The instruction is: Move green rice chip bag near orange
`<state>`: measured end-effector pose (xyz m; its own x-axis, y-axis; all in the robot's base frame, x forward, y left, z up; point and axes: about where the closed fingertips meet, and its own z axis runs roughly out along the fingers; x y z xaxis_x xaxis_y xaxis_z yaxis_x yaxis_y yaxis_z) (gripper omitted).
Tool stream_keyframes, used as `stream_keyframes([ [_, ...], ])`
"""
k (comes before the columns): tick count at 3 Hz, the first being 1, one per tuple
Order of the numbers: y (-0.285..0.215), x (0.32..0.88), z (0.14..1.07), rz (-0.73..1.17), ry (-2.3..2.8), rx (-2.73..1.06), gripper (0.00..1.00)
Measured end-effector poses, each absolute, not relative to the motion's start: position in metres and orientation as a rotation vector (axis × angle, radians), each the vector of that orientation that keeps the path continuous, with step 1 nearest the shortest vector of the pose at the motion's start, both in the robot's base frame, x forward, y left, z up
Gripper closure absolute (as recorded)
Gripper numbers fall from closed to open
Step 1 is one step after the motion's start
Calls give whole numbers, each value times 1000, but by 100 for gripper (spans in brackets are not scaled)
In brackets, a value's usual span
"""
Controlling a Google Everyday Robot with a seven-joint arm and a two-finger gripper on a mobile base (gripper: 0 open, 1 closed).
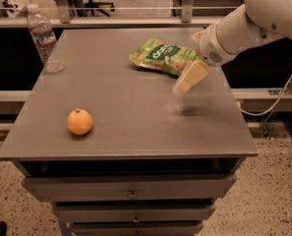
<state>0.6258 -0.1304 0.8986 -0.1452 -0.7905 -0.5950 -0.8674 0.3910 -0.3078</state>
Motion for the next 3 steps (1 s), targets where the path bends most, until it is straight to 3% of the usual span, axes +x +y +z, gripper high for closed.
stream_keyframes([
  [2,-110,705,876,159,1914,-1285,0],
  [3,-110,727,868,158,1931,-1250,17],
])
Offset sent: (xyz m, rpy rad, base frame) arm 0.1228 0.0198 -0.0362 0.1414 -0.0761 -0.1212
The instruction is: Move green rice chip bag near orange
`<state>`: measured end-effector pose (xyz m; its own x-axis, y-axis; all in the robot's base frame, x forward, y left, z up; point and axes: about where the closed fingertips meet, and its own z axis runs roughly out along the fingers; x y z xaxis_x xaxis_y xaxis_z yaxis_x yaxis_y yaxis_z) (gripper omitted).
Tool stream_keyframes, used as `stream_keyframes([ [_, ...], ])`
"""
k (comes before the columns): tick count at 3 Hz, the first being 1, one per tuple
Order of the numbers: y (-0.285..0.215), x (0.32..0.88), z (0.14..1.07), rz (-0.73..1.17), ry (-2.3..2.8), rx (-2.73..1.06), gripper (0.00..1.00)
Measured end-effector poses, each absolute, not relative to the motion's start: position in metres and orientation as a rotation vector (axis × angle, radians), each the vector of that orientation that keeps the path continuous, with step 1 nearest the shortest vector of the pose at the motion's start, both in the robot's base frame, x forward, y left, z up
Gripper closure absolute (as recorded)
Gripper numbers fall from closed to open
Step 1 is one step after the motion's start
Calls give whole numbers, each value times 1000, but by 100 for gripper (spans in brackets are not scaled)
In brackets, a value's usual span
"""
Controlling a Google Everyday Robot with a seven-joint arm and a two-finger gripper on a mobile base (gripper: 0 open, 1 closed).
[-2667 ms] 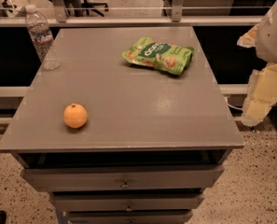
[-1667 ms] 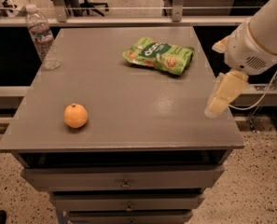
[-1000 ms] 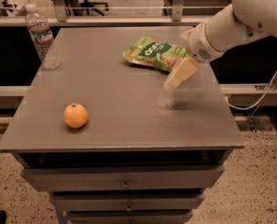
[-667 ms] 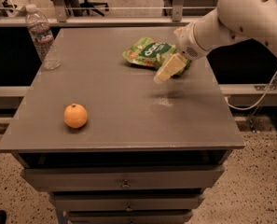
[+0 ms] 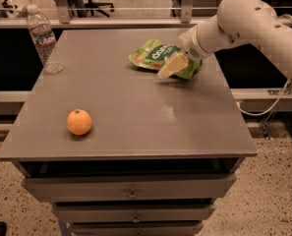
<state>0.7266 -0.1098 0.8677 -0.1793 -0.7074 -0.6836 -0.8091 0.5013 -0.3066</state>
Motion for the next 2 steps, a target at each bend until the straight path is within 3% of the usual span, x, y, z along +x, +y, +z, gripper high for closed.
stream_keyframes([
  [2,-112,730,860,162,1955,-1257,64],
])
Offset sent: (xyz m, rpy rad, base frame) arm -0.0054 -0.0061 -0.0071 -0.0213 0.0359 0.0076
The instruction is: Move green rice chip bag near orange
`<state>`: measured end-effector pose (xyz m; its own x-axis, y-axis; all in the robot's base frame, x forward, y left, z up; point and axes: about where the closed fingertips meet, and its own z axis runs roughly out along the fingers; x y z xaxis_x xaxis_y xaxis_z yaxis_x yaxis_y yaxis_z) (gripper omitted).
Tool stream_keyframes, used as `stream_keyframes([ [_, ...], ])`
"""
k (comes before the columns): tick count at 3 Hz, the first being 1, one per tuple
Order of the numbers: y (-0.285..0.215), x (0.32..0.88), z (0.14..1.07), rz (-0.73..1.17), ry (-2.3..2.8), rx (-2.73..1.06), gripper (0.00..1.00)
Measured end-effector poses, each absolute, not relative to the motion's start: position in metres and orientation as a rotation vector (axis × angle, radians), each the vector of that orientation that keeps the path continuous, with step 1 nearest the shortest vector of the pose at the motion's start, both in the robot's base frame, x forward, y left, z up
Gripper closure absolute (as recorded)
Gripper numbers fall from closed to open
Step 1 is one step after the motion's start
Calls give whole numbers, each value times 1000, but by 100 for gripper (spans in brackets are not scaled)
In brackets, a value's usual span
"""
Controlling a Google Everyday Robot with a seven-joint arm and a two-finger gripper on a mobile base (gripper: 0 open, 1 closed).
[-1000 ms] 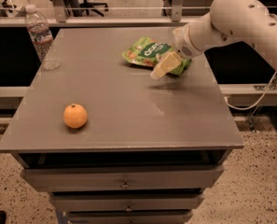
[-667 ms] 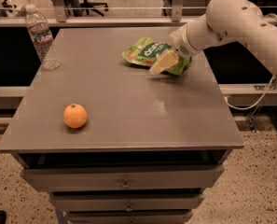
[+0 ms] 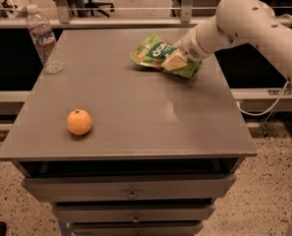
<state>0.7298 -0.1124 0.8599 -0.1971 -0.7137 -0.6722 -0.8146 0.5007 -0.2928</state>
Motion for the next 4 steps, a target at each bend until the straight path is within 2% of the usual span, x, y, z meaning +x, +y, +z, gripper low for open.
stream_keyframes([
  [1,-113,717,876,145,1946,-1267,87],
  [2,-129,693,933,48,1945,-1186,100],
  [3,-115,689,934,66,1937,-1193,100],
  [4,-68,676,947,154,1903,-1185,100],
])
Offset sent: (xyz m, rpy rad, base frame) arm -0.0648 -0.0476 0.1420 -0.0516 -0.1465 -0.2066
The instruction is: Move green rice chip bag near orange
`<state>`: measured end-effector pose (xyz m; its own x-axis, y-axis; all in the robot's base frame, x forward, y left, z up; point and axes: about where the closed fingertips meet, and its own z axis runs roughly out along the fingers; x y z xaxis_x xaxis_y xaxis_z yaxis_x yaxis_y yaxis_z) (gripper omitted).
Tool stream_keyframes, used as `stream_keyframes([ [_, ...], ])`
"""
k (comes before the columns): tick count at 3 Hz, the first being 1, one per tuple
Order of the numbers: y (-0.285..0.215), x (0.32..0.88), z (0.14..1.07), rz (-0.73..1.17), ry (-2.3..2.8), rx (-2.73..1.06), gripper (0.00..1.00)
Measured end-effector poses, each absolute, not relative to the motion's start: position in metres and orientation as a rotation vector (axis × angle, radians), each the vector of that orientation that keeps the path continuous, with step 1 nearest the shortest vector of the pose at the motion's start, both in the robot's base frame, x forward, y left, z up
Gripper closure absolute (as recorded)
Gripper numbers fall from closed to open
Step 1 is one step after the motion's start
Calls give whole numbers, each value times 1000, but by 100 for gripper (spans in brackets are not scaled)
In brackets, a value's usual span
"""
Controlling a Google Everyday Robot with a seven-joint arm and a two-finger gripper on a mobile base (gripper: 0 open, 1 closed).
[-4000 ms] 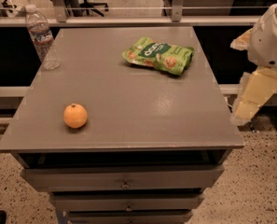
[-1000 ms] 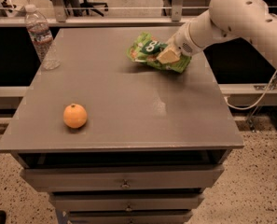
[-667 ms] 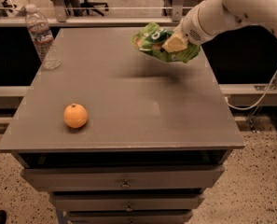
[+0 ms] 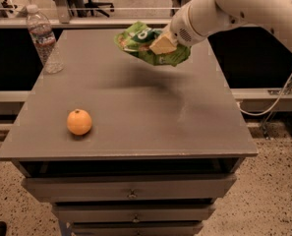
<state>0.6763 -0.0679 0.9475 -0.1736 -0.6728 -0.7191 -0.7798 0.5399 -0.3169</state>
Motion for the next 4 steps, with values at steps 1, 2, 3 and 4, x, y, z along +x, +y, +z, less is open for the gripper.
stream_keyframes([
  [1,-23,659,956,231,1902,-1170,100],
  [2,10,635,952,287,1942,-1139,100],
  [3,26,613,936,325,1985,-1095,100],
  [4,36,594,908,359,2002,-1056,100],
])
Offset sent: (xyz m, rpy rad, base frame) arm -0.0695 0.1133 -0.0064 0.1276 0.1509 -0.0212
